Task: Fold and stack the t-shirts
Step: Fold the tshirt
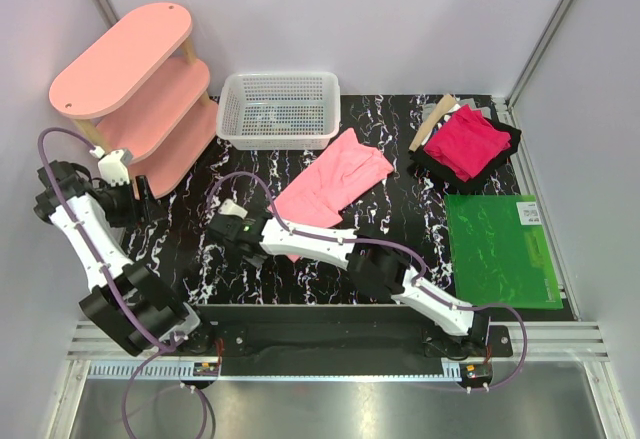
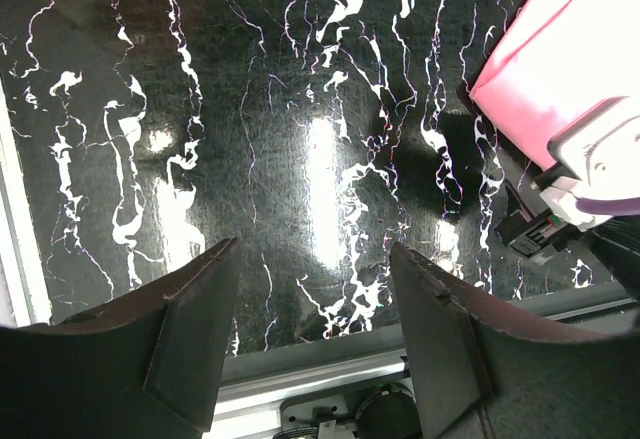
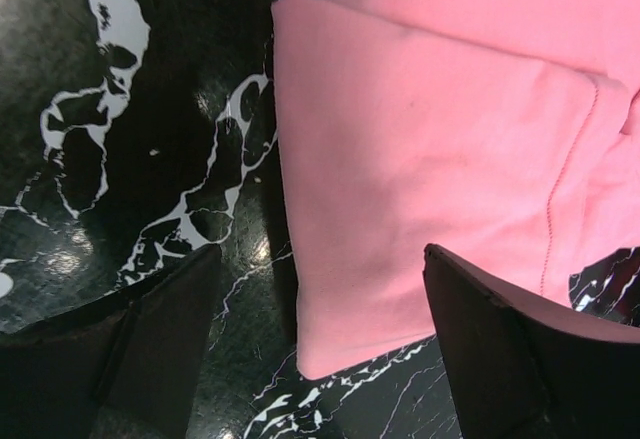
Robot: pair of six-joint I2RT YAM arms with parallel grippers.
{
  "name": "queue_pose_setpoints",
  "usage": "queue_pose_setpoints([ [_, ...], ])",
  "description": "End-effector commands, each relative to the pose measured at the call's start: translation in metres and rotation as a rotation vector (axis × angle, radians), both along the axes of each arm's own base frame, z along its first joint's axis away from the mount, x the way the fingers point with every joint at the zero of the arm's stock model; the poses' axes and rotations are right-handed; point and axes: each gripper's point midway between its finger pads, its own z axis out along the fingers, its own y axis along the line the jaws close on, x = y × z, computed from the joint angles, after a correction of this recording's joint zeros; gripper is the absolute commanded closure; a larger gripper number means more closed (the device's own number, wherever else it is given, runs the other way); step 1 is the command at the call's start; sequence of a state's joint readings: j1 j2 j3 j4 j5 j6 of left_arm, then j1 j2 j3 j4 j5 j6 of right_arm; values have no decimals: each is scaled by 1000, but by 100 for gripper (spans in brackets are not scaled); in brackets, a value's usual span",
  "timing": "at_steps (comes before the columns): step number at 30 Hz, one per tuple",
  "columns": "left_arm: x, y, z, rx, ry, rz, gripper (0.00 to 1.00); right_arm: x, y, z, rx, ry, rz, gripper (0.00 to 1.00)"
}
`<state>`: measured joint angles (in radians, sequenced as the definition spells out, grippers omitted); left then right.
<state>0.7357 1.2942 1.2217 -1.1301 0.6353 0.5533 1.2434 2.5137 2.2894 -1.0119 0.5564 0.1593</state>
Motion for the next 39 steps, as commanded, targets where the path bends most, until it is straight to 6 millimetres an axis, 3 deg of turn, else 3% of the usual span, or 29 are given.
queue_pose_setpoints([
  [1,9,2,15,1,-59,-22,34,-3,-15,-20,-53,12,-38,16],
  [4,8,1,16,-3,-63,-23,34,0,-22,-31,-68,16,-53,25],
  [16,7,-1,17,-6,-60,-18,34,17,-37,-56,-94,38,-88,43],
  [19,6,-2,17,-4,-64,-21,35,15,-38,-61,-82,72,-98,63],
  [20,6,-3,17,-5,-63,-21,34,14,-37,-63,-77,82,-100,80],
  [23,5,-3,18,-2,-65,-22,34,7,-29,-61,-37,124,-99,94],
  [24,6,-2,19,1,-68,-20,34,6,-24,-56,-19,131,-96,99],
  [26,5,-2,21,5,-70,-20,34,-3,-17,-52,6,173,-93,100],
  [29,4,-2,23,17,-75,-22,34,-19,0,-28,49,195,-55,100],
  [30,4,-2,24,18,-77,-21,34,-22,12,-10,91,192,-33,100],
  [31,5,-2,25,17,-80,-22,34,-42,19,-3,93,231,12,100],
  [33,5,-2,26,15,-83,-21,35,-60,40,27,159,240,70,100],
  [35,6,-3,27,12,-85,-21,35,-88,48,44,176,281,130,100],
  [39,5,-4,28,7,-86,-22,34,-115,56,88,295,348,163,100],
])
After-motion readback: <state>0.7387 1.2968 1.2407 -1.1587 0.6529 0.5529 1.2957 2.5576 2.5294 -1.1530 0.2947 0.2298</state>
